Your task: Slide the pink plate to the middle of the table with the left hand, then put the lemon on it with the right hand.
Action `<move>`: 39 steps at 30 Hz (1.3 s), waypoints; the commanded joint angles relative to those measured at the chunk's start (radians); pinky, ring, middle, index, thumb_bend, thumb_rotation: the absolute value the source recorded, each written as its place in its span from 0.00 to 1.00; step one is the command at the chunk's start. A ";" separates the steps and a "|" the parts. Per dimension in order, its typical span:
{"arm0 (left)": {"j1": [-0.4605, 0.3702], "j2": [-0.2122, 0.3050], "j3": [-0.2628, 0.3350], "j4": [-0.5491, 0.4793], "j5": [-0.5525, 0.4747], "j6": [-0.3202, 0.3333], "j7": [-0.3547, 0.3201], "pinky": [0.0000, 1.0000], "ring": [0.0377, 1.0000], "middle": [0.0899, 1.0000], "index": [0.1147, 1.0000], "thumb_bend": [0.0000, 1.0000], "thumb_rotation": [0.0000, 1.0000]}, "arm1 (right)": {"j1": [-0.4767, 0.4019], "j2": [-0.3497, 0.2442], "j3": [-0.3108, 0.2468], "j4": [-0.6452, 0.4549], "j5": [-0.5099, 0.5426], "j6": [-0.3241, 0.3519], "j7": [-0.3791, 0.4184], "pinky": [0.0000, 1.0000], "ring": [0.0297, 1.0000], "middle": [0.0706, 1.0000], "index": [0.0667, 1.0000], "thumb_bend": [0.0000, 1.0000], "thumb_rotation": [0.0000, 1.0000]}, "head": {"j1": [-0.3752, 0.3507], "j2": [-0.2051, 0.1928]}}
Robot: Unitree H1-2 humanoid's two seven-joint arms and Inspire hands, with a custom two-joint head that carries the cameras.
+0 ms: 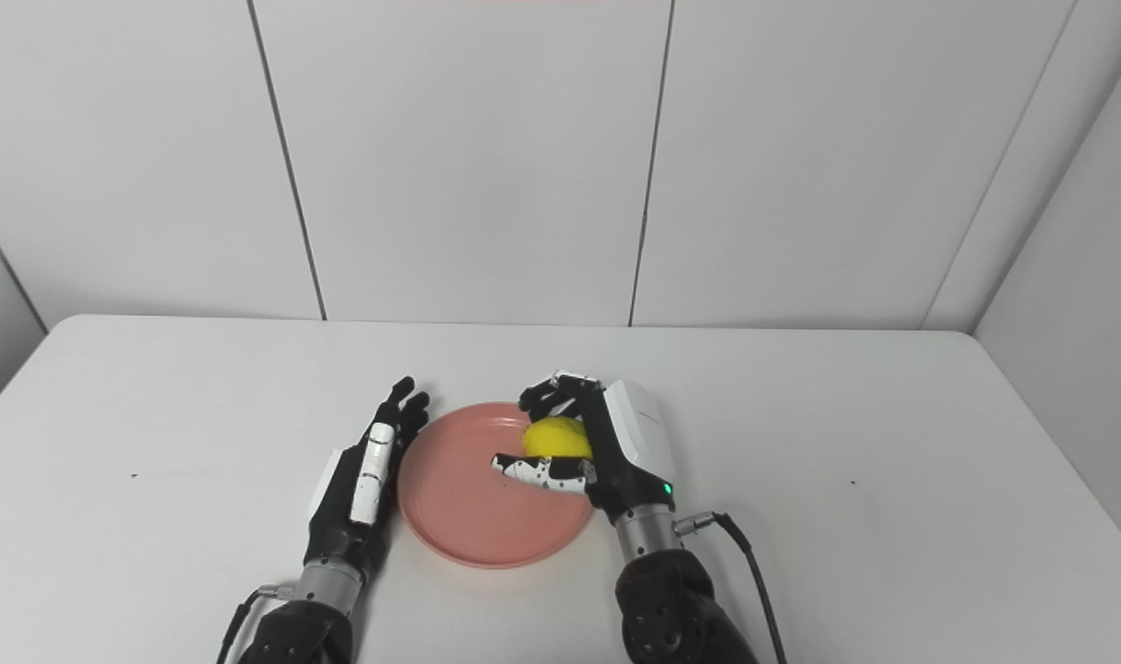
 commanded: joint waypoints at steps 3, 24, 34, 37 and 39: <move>-0.035 -0.013 -0.010 0.000 0.050 -0.049 0.031 0.97 0.96 0.94 0.94 0.62 1.00 | -0.063 0.011 0.014 0.021 -0.018 -0.070 -0.002 0.25 0.39 0.47 0.45 0.52 0.00 | 0.023 0.003; -0.060 -0.010 0.014 0.063 0.050 -0.091 0.065 0.96 0.96 0.96 0.94 0.65 1.00 | -0.103 0.035 0.094 0.196 -0.084 -0.139 -0.019 0.37 0.38 0.45 0.51 0.51 0.00 | 0.039 0.006; -0.069 -0.006 0.026 0.071 0.012 -0.089 0.049 0.97 0.97 0.95 0.94 0.67 1.00 | -0.104 0.041 0.101 0.236 -0.112 -0.193 -0.084 0.50 0.51 0.45 0.49 0.52 0.00 | 0.031 0.008; -0.067 -0.004 0.023 0.069 0.017 -0.084 0.049 0.97 0.97 0.95 0.94 0.67 1.00 | -0.096 0.039 0.098 0.228 -0.112 -0.205 -0.089 0.61 0.65 0.65 0.47 0.51 0.11 | 0.031 0.008; -0.067 -0.001 0.022 0.066 0.016 -0.084 0.046 0.96 0.97 0.96 0.94 0.68 1.00 | -0.084 0.040 0.092 0.215 -0.108 -0.222 -0.103 0.65 0.70 0.73 0.66 0.55 0.26 | 0.031 0.008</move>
